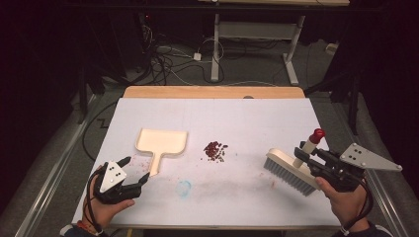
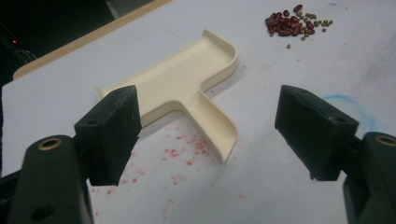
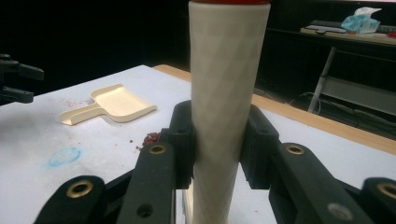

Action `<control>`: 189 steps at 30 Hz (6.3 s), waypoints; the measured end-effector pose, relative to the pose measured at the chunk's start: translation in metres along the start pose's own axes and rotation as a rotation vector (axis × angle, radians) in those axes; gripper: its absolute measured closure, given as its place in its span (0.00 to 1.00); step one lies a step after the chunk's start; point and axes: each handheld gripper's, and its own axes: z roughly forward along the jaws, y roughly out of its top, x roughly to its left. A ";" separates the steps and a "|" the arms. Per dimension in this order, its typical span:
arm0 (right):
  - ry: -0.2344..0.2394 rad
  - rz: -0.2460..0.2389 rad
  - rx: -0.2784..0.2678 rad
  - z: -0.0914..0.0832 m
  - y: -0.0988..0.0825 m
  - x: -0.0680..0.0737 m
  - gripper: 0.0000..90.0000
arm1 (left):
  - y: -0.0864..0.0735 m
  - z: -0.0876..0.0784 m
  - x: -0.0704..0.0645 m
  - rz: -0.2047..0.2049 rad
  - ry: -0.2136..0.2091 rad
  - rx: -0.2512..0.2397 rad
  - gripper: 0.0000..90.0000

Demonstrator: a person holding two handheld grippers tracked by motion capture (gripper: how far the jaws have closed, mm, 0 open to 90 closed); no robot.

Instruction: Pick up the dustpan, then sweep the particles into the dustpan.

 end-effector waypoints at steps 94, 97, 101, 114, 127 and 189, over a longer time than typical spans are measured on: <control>0.064 -0.010 0.060 0.040 -0.006 0.004 0.78 | 0.021 0.038 -0.038 0.032 -0.268 0.378 0.71; 0.066 -0.009 0.064 0.043 -0.006 0.005 0.78 | 0.023 0.038 -0.038 0.036 -0.277 0.374 0.71; 0.071 0.003 0.053 0.049 -0.005 0.005 0.78 | 0.022 0.038 -0.037 0.042 -0.288 0.374 0.71; 0.021 0.010 0.015 0.123 0.026 0.002 0.78 | 0.023 0.047 -0.036 0.051 -0.311 0.386 0.71; -0.098 0.004 0.037 0.213 0.027 0.001 0.78 | 0.023 0.054 -0.037 0.065 -0.311 0.401 0.71; 0.042 -0.081 0.012 0.207 0.010 0.134 0.78 | 0.052 0.100 -0.056 0.022 -0.271 0.497 0.71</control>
